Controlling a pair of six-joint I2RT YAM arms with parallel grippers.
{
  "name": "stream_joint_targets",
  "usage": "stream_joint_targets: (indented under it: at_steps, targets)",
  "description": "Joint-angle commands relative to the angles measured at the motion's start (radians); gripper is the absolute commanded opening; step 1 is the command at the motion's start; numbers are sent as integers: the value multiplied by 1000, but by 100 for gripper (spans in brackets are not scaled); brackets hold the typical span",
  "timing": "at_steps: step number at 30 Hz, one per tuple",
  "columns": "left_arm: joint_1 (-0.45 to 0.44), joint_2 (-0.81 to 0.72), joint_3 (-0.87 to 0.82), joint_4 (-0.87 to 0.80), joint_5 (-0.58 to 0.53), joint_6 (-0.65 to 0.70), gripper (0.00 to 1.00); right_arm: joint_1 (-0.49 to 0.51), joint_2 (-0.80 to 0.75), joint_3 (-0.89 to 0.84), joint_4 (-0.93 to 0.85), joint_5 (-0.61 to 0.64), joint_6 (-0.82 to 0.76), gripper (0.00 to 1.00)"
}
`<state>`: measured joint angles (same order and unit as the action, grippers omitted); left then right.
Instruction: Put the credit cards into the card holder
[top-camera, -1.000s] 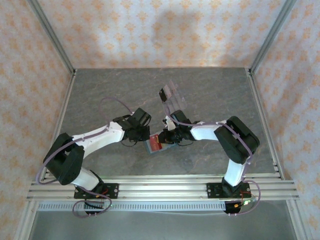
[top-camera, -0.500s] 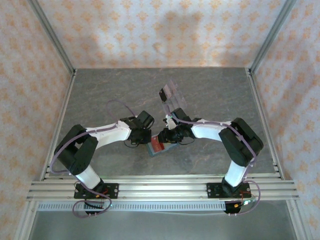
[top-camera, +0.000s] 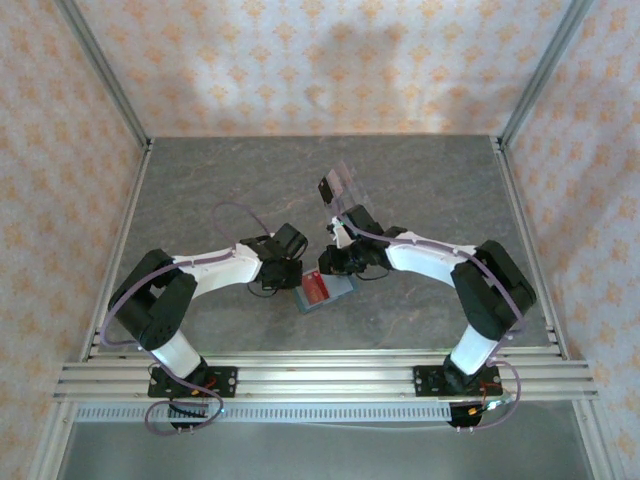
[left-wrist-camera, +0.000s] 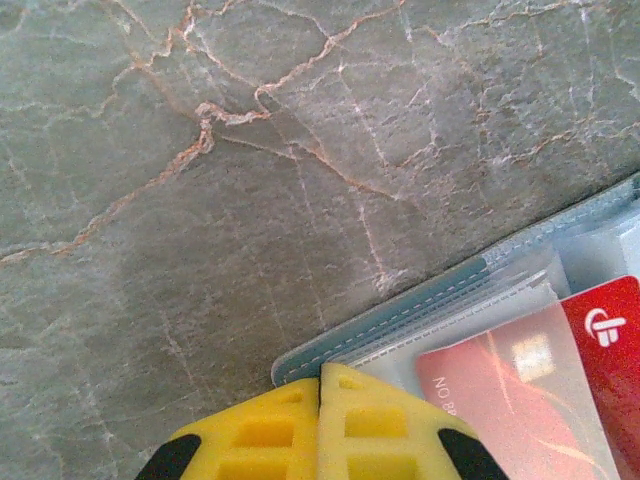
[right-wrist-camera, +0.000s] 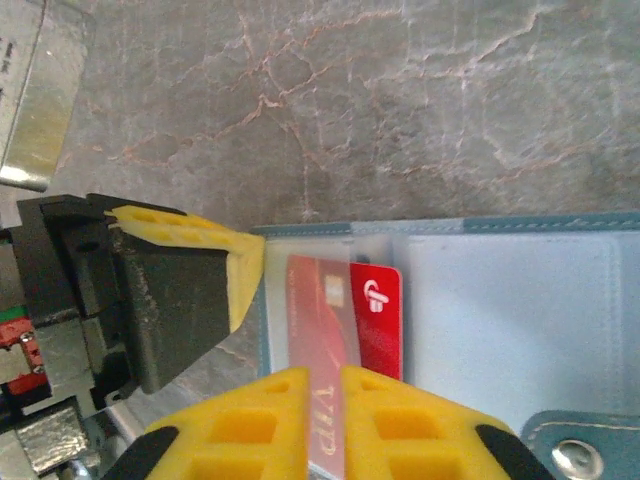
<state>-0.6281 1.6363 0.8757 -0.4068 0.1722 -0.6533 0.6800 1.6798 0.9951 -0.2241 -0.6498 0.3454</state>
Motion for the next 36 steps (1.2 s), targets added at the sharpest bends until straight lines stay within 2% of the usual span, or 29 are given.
stream_joint_targets:
  at_steps: [1, 3, 11, 31, 34, 36]
  targets:
    - [5, 18, -36, 10, -17, -2, 0, 3, 21, 31, -59, 71, -15, 4]
    - [4, 16, -39, 10, -19, -3, 0, 3, 35, 36, -71, 87, -16, 0]
    - [5, 15, -45, 14, -17, -6, 0, 18, 89, 57, -100, 136, -21, 0]
    - [5, 13, -57, 26, -17, -9, 0, 53, 125, 67, -27, 14, 26, 0]
    - [5, 17, -60, 30, -14, -12, 0, 53, 98, 61, -27, 13, 29, 0]
    - [5, 18, -62, 33, -13, -14, 0, 53, 79, 67, -60, 57, 15, 0]
